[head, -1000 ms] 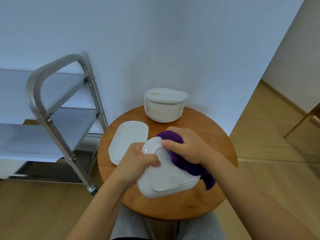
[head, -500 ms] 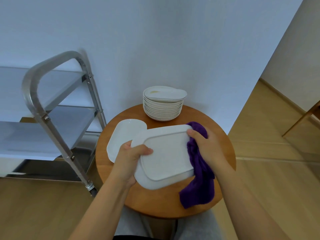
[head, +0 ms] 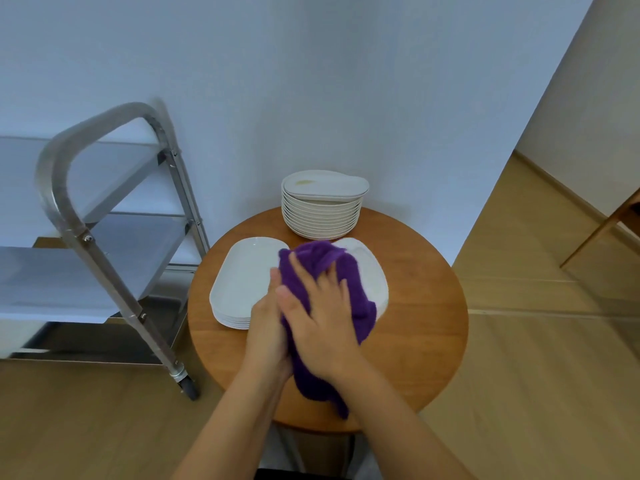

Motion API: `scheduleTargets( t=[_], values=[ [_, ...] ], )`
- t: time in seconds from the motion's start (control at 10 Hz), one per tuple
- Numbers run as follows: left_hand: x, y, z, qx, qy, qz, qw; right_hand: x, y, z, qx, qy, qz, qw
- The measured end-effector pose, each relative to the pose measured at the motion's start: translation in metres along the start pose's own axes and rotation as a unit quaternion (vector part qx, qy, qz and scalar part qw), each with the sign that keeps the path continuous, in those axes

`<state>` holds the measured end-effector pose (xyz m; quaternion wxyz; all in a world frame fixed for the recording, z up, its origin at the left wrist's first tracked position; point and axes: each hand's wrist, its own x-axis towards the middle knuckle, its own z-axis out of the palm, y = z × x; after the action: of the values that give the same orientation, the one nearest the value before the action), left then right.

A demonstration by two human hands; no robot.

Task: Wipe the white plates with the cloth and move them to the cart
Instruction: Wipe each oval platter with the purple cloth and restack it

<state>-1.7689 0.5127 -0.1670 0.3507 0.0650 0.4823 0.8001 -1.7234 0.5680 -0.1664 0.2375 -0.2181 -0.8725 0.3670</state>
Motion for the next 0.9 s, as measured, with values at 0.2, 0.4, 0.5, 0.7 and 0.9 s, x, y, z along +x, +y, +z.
scheduleTargets(
  t=[0.2,0.4,0.5,0.7,0.9],
  values=[
    [-0.009,0.008,-0.014,-0.093,0.019,0.041,0.995,-0.03,0.01,0.005,0.013,0.036,-0.149,0.988],
    [-0.005,-0.003,-0.004,-0.057,0.069,-0.037,0.995,-0.031,0.032,-0.004,-0.053,0.126,-0.22,0.966],
    [-0.007,0.003,-0.009,-0.079,0.016,-0.056,0.995,-0.032,0.047,-0.014,-0.067,0.113,-0.24,0.962],
    [-0.007,0.015,-0.026,-0.051,0.023,-0.025,0.998,0.0,0.065,-0.063,-0.017,0.055,-0.102,0.993],
    [-0.006,0.007,-0.018,-0.07,0.047,-0.002,0.996,0.027,0.061,-0.074,0.303,0.123,0.156,0.932]
  ],
)
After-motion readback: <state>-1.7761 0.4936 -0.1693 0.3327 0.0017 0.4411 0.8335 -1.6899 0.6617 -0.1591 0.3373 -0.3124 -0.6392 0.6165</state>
